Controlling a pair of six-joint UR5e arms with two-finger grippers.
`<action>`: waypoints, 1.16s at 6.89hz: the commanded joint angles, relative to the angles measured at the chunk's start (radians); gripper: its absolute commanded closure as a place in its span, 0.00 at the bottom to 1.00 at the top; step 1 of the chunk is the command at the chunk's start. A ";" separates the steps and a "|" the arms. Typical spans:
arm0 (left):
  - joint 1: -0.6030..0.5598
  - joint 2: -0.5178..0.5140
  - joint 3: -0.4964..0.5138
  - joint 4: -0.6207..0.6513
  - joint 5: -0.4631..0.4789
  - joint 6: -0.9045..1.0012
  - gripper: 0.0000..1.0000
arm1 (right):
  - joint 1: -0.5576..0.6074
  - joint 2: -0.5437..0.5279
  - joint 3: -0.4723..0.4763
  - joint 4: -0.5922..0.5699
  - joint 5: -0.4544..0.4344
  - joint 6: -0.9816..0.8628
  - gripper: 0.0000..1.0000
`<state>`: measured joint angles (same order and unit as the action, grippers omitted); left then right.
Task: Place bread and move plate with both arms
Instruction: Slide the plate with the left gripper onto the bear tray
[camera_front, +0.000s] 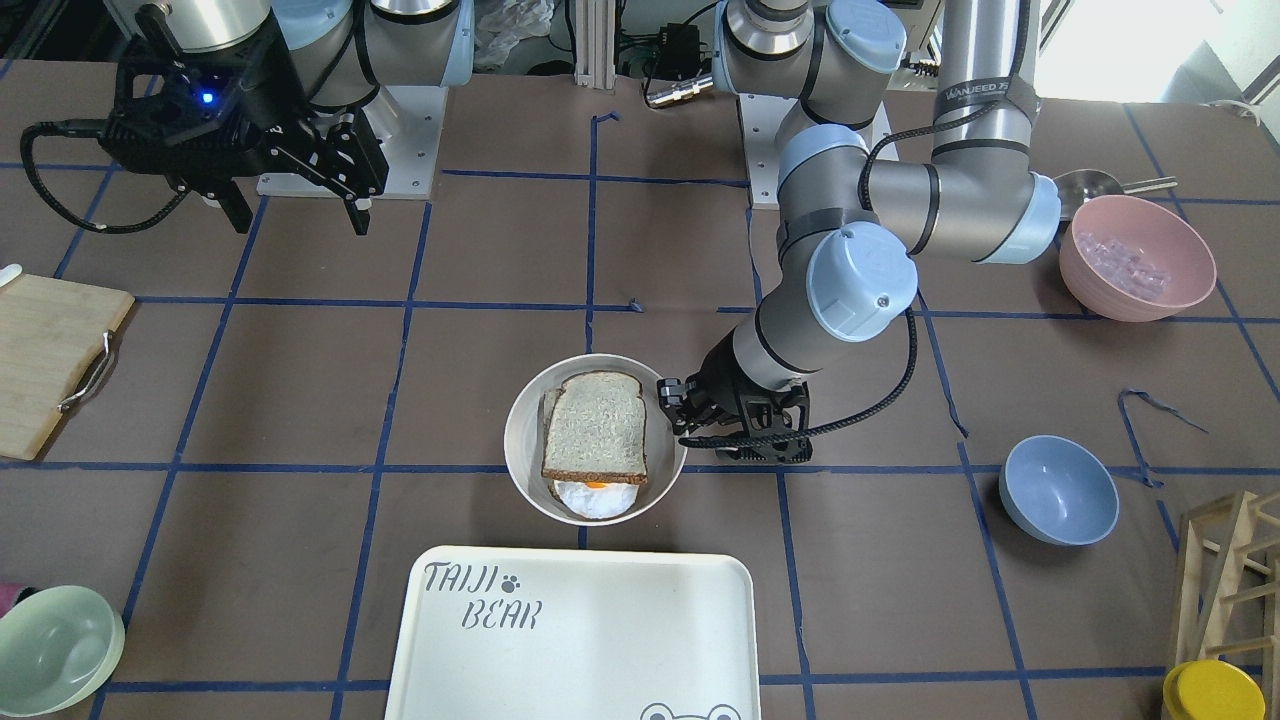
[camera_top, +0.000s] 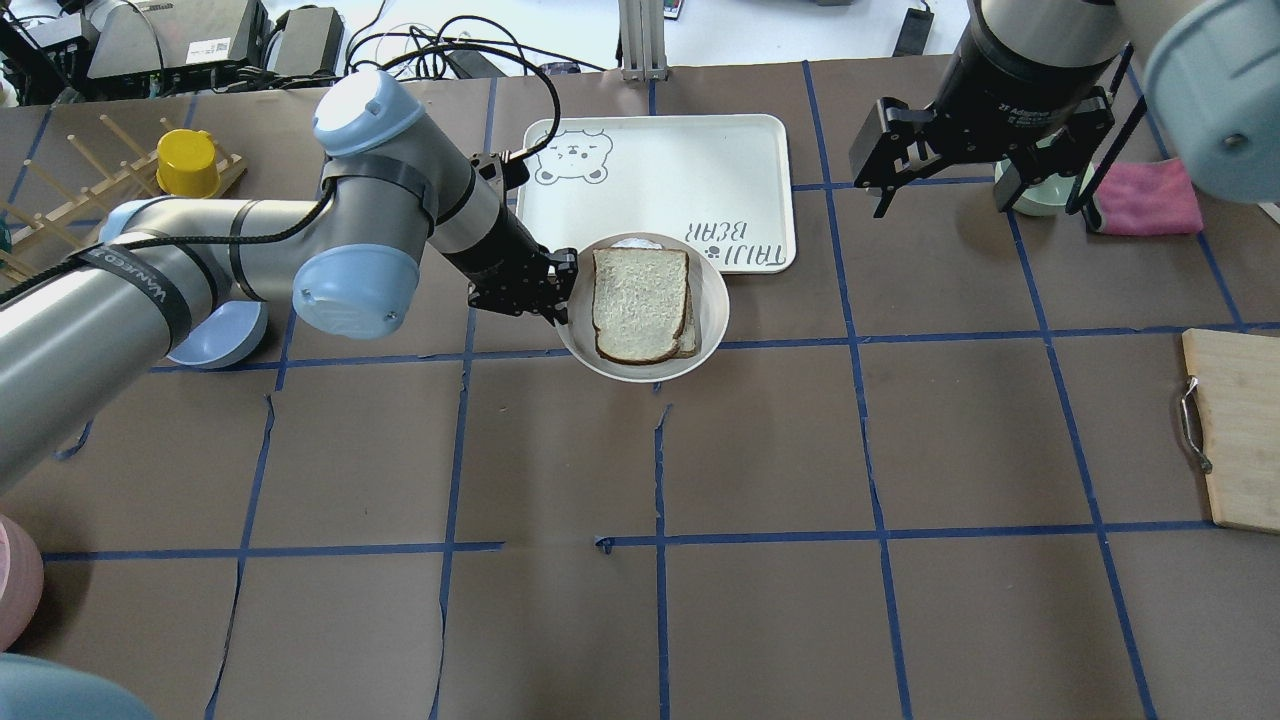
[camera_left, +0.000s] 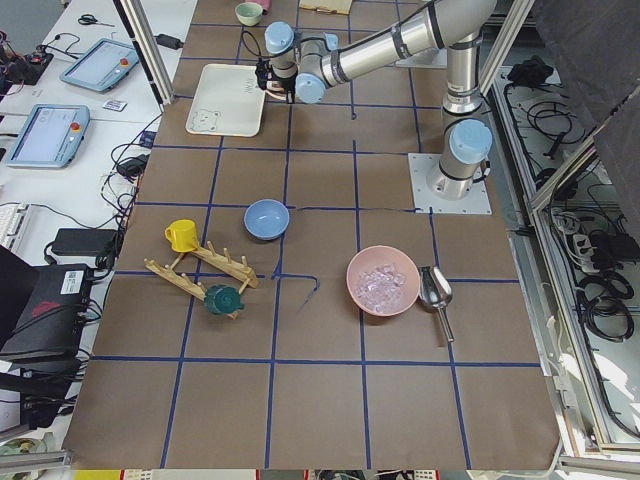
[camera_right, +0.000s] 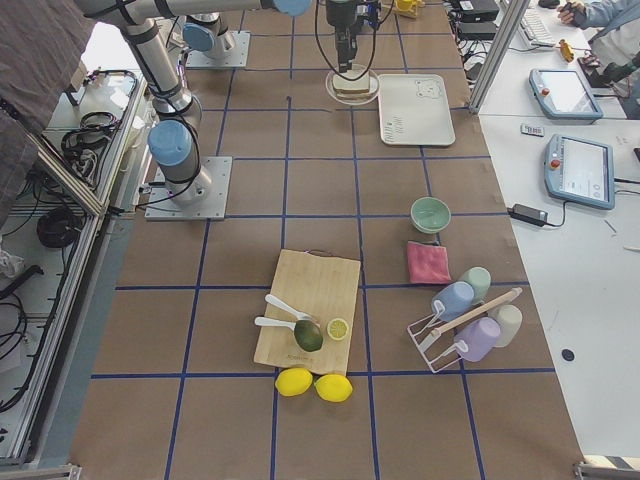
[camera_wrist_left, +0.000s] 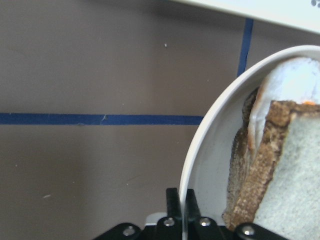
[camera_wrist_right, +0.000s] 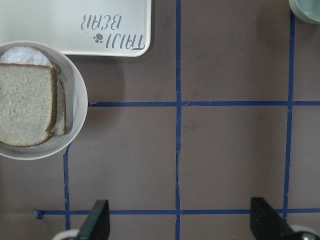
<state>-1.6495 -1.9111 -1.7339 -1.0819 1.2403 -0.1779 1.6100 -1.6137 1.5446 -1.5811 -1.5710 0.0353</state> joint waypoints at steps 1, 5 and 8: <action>0.016 -0.099 0.205 -0.076 0.002 0.021 1.00 | 0.001 0.000 0.000 0.001 0.000 0.000 0.00; 0.016 -0.358 0.503 -0.069 -0.007 0.047 1.00 | 0.001 0.000 0.000 0.004 0.002 0.000 0.00; 0.014 -0.477 0.585 -0.035 -0.041 0.041 1.00 | 0.001 0.000 0.000 0.004 0.002 0.000 0.00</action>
<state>-1.6350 -2.3521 -1.1659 -1.1393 1.2088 -0.1358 1.6107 -1.6138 1.5447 -1.5769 -1.5693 0.0353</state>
